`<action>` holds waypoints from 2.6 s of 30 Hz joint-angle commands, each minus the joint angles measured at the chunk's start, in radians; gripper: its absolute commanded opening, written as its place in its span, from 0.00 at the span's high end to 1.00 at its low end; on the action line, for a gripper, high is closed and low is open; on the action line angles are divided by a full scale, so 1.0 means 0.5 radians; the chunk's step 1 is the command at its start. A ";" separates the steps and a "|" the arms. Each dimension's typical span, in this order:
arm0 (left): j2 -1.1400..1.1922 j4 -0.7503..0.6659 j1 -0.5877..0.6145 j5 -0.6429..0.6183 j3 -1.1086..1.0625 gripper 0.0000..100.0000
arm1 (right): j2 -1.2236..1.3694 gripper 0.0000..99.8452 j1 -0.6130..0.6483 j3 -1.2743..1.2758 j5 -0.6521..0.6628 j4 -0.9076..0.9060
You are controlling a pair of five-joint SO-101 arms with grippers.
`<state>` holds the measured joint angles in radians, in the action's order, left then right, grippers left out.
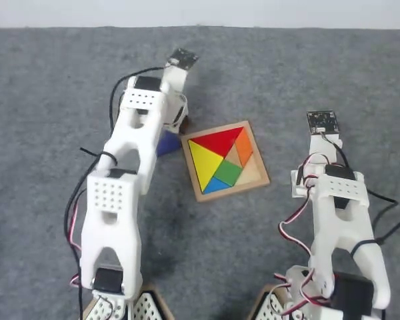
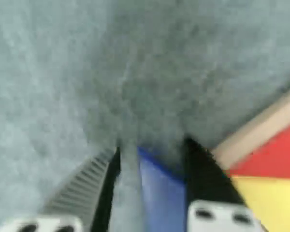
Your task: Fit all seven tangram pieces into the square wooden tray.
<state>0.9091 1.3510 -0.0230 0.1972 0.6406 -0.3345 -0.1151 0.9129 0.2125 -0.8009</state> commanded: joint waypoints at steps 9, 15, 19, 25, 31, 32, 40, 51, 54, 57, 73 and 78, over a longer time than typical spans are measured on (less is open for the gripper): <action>0.218 0.813 0.147 0.264 0.597 0.86 | -0.072 0.69 -0.011 -0.095 -0.015 -0.002; -0.114 0.810 0.199 0.387 -0.038 0.87 | -0.072 0.69 -0.011 -0.095 -0.015 -0.002; -0.519 0.672 0.215 0.528 -0.661 0.87 | -0.075 0.69 -0.011 -0.095 -0.015 -0.002; -1.264 0.249 0.356 0.798 -1.680 0.87 | -0.075 0.69 -0.011 -0.095 -0.012 -0.002; -2.010 -0.012 0.525 0.813 -2.015 0.84 | -0.072 0.69 -0.011 -0.095 -0.009 -0.002; -2.139 -0.018 0.531 0.822 -2.085 0.83 | -0.072 0.69 -0.011 -0.095 -0.006 -0.002; -2.658 -0.249 0.387 1.028 -2.828 0.81 | -0.072 0.69 -0.011 -0.095 -0.003 -0.002; -1.765 -0.497 0.313 1.025 -2.570 0.79 | -0.072 0.69 -0.011 -0.095 -0.003 -0.002; -1.516 -0.485 0.307 1.025 -2.423 0.79 | -0.072 0.69 -0.011 -0.095 -0.003 -0.002; -1.347 -0.334 0.322 1.028 -2.208 0.79 | -0.072 0.69 -0.011 -0.095 -0.003 -0.002; -1.602 -0.209 0.325 1.040 -2.137 0.84 | -0.072 0.69 -0.014 -0.095 0.000 -0.002; -2.130 -0.203 0.325 1.126 -2.512 0.80 | -0.072 0.69 -0.014 -0.095 0.000 -0.002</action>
<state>0.0683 1.2467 0.1381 0.7219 -0.5132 -0.3345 -0.1166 0.9129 0.2125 -0.8009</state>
